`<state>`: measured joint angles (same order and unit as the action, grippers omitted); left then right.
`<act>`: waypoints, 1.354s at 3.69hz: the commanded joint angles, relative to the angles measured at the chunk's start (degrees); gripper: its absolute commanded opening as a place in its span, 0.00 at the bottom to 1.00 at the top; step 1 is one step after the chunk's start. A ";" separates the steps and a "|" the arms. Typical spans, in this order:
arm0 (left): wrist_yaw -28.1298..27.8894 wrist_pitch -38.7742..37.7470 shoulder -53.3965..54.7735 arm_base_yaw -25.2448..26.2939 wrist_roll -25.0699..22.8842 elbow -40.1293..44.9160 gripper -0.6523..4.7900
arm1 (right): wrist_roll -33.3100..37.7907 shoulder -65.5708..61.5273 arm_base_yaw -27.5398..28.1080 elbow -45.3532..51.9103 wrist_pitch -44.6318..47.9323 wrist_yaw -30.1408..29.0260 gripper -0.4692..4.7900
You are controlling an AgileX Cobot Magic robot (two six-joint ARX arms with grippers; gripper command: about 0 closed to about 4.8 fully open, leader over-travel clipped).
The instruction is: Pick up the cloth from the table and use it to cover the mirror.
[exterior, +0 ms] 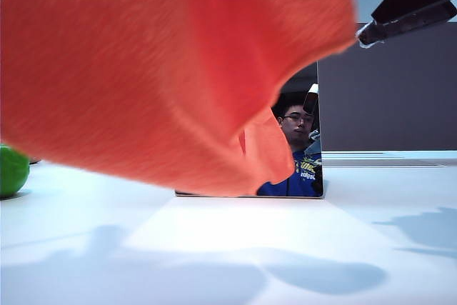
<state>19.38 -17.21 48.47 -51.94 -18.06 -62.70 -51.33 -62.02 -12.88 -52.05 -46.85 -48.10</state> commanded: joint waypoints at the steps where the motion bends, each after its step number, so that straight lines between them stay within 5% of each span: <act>1: 5.31 7.48 -0.15 -0.09 5.18 -0.31 0.11 | -0.15 -0.22 -1.29 -0.11 5.03 -5.03 0.68; 2: 5.53 7.91 -0.15 -0.09 6.56 -0.31 0.11 | 0.15 -5.22 -7.85 -0.13 11.69 -1.84 0.68; 5: 5.25 7.61 -0.15 -0.07 6.51 -0.28 0.11 | 3.56 -4.55 -7.87 -0.24 10.86 -9.05 0.68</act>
<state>24.47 -10.09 48.45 -51.94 -11.88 -62.70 -48.01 -67.35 -20.71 -52.05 -34.70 -55.05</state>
